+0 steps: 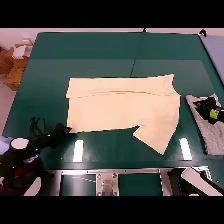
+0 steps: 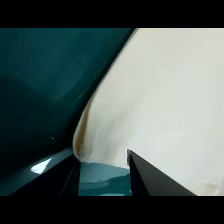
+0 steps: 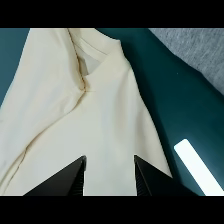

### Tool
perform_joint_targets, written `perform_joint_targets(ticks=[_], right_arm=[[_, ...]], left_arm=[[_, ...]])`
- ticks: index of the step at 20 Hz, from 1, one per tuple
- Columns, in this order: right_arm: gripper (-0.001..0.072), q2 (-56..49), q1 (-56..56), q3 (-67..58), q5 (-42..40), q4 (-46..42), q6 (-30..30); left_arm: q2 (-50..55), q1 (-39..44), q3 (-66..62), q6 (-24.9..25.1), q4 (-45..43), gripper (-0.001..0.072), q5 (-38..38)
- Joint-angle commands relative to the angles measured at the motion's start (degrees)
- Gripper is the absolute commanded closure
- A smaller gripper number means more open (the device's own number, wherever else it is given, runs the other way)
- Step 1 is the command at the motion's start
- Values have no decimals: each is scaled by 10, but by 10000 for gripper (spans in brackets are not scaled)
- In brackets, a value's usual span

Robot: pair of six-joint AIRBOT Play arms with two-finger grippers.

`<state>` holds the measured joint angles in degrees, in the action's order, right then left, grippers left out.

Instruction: Fold the shirts.

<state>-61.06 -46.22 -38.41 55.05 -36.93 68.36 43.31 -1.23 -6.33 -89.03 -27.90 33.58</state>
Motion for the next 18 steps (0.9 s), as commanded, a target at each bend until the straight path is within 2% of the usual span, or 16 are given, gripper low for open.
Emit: perform_joint_targets(ticks=[1, 3, 5, 6, 7, 9, 10, 12, 16, 18], right_arm=[[345, 0, 1, 1, -6, 5, -1], [345, 0, 1, 1, -6, 5, 0], [345, 0, 1, 1, 0, 5, 0], [343, 1, 1, 1, 6, 3, 0], [342, 1, 0, 1, 12, 0, 0], [332, 1, -10, 1, 33, -18, 5], [303, 1, -25, 1, 51, -23, 14], [303, 1, -62, 2, 92, -40, 34], [303, 3, -78, 69, 136, -84, 56], [303, 3, -62, 133, 140, -83, 55]], left_arm=[[60, 102, 1, 10, 100, 341, -101], [66, 106, -7, 10, 102, 345, -141], [66, 106, -17, 14, 92, 557, -189], [66, 106, -19, 15, 87, 575, -205], [66, 106, -19, 15, 87, 675, -213], [66, 106, -19, 20, 85, 684, -214], [66, 106, -20, 24, 85, 684, -220], [66, 97, -30, 47, 64, 684, -224], [66, -7, -64, 77, -18, 683, -137], [66, -27, -72, 101, -25, 683, -114]])
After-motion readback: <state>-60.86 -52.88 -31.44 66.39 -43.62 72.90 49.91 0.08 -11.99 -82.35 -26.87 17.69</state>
